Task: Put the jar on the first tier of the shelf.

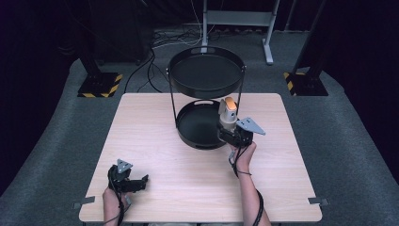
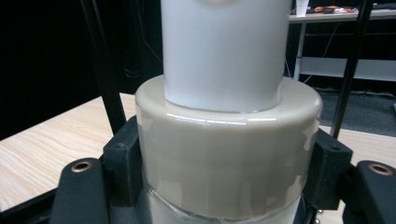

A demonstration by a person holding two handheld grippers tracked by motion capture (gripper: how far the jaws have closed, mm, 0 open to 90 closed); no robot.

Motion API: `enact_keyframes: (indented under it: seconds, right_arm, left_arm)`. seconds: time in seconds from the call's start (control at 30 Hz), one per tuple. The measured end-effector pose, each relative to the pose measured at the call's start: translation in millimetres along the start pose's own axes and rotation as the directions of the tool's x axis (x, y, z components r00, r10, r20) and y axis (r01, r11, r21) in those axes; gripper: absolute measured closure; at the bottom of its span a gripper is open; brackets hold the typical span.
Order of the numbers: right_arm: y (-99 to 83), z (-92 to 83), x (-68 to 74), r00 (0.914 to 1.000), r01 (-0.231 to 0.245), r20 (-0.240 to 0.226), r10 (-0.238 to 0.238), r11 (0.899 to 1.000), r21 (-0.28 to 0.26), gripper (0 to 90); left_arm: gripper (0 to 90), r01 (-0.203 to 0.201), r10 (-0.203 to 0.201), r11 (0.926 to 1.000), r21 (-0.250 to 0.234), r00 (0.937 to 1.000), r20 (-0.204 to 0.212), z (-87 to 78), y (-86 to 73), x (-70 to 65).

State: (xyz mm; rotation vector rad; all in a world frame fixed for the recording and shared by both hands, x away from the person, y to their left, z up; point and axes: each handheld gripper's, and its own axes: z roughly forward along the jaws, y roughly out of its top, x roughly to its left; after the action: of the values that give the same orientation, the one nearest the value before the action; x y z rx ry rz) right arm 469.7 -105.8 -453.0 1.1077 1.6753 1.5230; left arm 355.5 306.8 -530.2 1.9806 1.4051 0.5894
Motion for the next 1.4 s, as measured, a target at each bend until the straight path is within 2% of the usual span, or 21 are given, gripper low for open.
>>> enact_keyframes:
  seconds: [0.73, 1.07, 1.4]
  right_arm:
    - [2.0, 22.1, 5.4, 0.9999, 0.005, -0.011, -0.005, 1.0, 0.015, 28.4]
    - [-5.9, 33.3, 4.7, 0.9999, -0.016, -0.003, 0.017, 0.999, 0.03, 28.4]
    - [-16.8, 44.7, 9.8, 0.9999, -0.013, -0.01, 0.014, 0.998, 0.055, 28.4]
  left_arm:
    - [2.6, 0.0, 0.0, 1.0, 0.0, 1.0, 0.0, 0.0, 0.0, -0.1]
    - [2.6, 0.0, 0.0, 1.0, -0.001, 1.0, -0.001, 0.0, -0.1, -0.1]
    - [2.6, 0.0, 0.0, 1.0, -0.001, 1.0, -0.001, 0.0, -0.1, -0.1]
